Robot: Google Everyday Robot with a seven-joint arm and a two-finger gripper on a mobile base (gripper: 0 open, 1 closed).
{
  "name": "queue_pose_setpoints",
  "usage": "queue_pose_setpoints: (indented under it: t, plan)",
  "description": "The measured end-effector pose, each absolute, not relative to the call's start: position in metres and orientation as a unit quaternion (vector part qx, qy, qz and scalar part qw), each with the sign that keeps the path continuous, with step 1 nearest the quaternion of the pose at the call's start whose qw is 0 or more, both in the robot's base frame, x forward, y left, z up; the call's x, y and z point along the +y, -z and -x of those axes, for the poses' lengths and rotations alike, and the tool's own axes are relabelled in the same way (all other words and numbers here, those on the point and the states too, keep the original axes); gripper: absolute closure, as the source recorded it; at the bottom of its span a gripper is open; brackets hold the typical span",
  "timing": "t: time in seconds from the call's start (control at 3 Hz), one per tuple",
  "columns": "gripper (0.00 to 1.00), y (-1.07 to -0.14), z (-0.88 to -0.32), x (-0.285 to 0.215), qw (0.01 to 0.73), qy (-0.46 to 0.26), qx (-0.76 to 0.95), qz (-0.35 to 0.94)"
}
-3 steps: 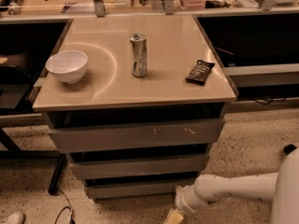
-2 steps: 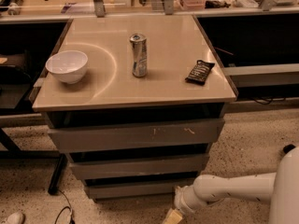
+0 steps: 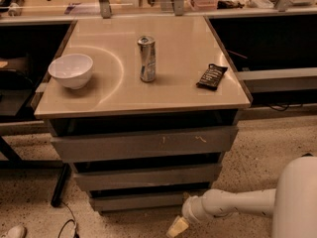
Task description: Open bottom drawer
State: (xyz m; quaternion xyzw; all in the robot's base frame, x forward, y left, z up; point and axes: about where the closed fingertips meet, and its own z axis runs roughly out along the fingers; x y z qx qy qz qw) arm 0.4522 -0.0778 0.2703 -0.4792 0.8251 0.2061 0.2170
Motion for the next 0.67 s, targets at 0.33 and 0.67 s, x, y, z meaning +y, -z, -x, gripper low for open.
queue_pose_setpoints:
  t: [0.33, 0.67]
  plan:
    - [0.00, -0.250, -0.471, -0.082, 0.237, -0.194, 0.826, 0.472]
    - [0.00, -0.233, -0.486, -0.087, 0.250, -0.186, 0.826, 0.469]
